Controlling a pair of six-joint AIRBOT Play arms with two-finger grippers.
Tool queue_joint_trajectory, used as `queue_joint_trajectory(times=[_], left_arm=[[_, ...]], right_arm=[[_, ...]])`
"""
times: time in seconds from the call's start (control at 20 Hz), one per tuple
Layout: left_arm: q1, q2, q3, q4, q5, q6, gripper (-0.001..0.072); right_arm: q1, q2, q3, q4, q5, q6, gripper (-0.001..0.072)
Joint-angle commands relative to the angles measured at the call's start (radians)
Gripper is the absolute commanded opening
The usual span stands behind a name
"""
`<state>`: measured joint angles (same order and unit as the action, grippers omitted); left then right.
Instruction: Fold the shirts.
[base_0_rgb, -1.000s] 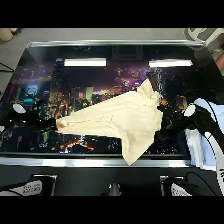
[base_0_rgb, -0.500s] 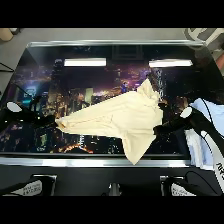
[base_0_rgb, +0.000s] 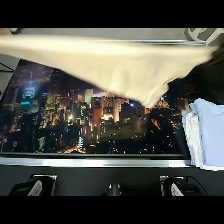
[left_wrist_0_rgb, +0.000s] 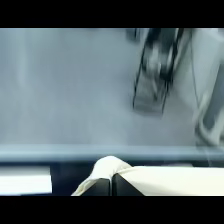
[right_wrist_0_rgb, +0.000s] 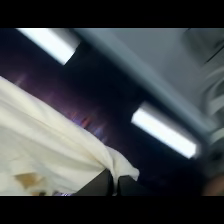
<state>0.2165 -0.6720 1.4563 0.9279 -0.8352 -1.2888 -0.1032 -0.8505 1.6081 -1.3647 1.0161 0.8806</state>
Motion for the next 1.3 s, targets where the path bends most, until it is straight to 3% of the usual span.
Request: queue_joint_trajectory(times=[0.0, 0.4, 0.5, 0.7, 0.85, 1.05, 1.25], left_arm=[[0.0, 0.203, 0.137, -0.001, 0.178, -0.062, 0.0024], [0.0, 0.206, 0.138, 0.069, 0.074, -0.066, 0.0024], [0.0, 0.174, 0.137, 0.131, -0.035, -0.068, 0.0024], [0.0, 0.02, 0.063, 0.229, -0.319, -0.118, 0.0024], [0.0, -0.136, -0.114, 0.225, -0.358, -0.117, 0.0024], [0.0, -0.413, -0.3, 0.225, -0.281, -0.055, 0.0025], [0.0, -0.67, -0.252, 0.164, -0.201, -0.024, 0.0025]], right_arm=[[0.0, 0.198, 0.183, -0.081, -0.116, -0.006, 0.0023], [0.0, 0.225, 0.183, -0.108, 0.017, 0.043, 0.0023], [0.0, 0.178, 0.183, -0.113, 0.122, 0.071, 0.0023], [0.0, -0.038, 0.18, -0.112, 0.454, 0.08, 0.0023], [0.0, -0.288, 0.12, -0.072, 0.583, 0.091, 0.0023], [0.0, -0.63, 0.033, 0.076, 0.492, 0.133, 0.0023], [0.0, -0.813, 0.033, 0.146, 0.369, 0.133, 0.0023]])
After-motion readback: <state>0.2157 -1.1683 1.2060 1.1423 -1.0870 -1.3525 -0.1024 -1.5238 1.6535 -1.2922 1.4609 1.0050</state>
